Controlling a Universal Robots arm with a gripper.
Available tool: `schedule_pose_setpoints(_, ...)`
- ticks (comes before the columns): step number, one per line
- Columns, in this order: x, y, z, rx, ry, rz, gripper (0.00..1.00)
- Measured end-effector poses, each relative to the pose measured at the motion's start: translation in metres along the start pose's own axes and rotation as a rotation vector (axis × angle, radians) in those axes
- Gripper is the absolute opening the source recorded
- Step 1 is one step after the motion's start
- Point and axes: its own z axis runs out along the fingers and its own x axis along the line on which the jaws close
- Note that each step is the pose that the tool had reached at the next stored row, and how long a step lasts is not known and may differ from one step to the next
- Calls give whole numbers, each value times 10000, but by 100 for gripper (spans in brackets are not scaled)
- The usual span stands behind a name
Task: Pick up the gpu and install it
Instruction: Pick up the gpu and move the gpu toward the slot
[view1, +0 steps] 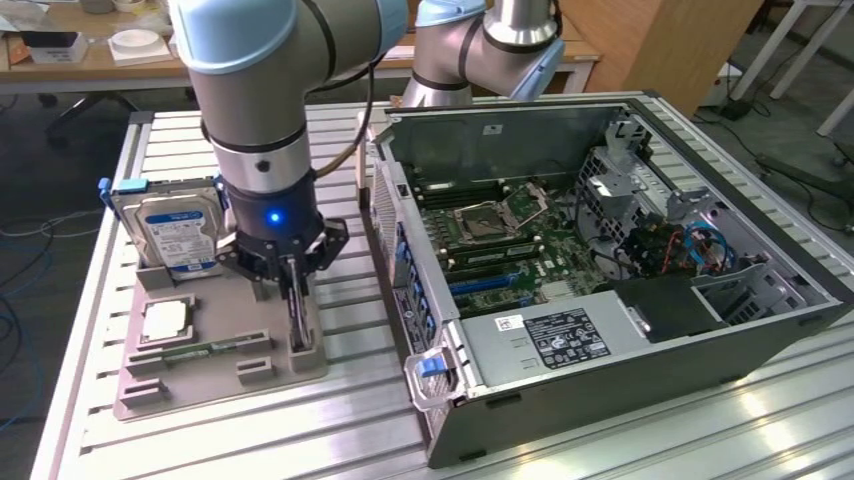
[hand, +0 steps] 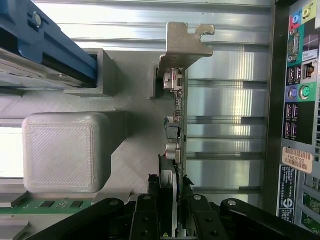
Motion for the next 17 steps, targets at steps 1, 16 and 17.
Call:
schedule_pose_setpoints(1, 0, 0, -5, 0, 0, 0, 27)
schedule_pose_setpoints(16, -4, 1, -181, -1, -1, 0, 27)
schedule_pose_setpoints(17, -5, 1, -216, -1, -1, 0, 27)
